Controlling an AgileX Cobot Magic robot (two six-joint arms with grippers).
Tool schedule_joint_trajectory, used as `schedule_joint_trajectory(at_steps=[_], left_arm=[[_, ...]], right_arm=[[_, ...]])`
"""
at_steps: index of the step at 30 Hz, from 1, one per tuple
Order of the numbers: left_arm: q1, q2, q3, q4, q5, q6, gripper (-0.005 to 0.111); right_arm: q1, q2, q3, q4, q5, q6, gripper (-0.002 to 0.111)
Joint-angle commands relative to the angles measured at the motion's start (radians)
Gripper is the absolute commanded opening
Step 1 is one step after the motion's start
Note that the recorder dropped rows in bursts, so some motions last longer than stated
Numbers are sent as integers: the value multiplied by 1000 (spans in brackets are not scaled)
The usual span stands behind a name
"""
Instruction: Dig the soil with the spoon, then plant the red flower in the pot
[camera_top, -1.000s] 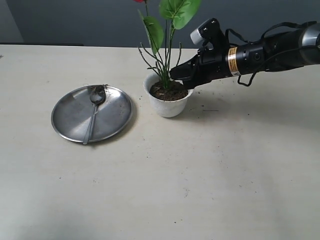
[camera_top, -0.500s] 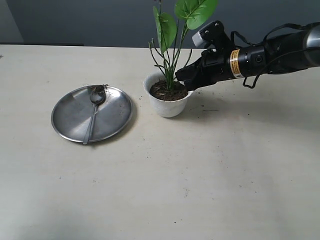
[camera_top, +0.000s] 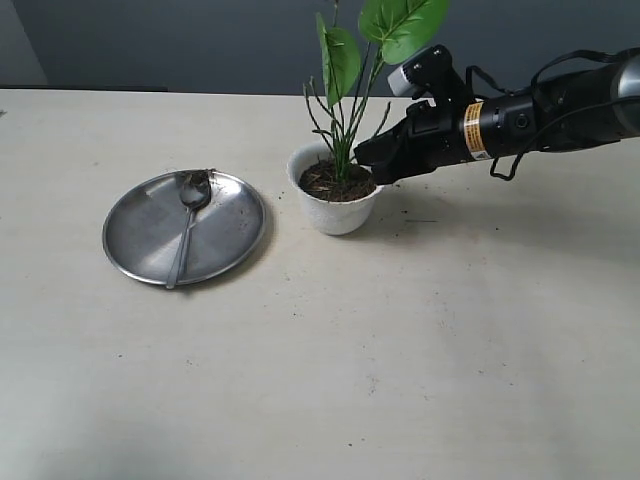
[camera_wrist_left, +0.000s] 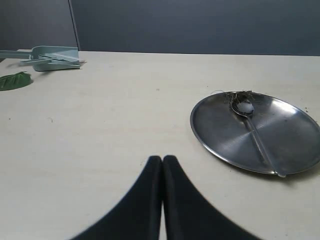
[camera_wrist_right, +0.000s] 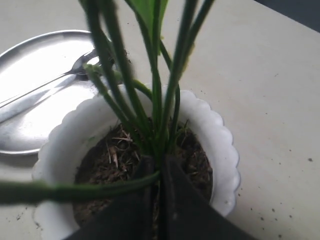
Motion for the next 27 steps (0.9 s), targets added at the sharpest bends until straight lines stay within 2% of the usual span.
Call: schedule_joint_trajectory(at_steps=[1, 27], left_arm=[[-4, -5, 5, -6, -6, -1, 0], [-4, -5, 5, -6, -6, -1, 0]], right_arm=[[-2, 46, 38, -133, 79, -5, -1], [-2, 46, 38, -133, 48, -1, -1]])
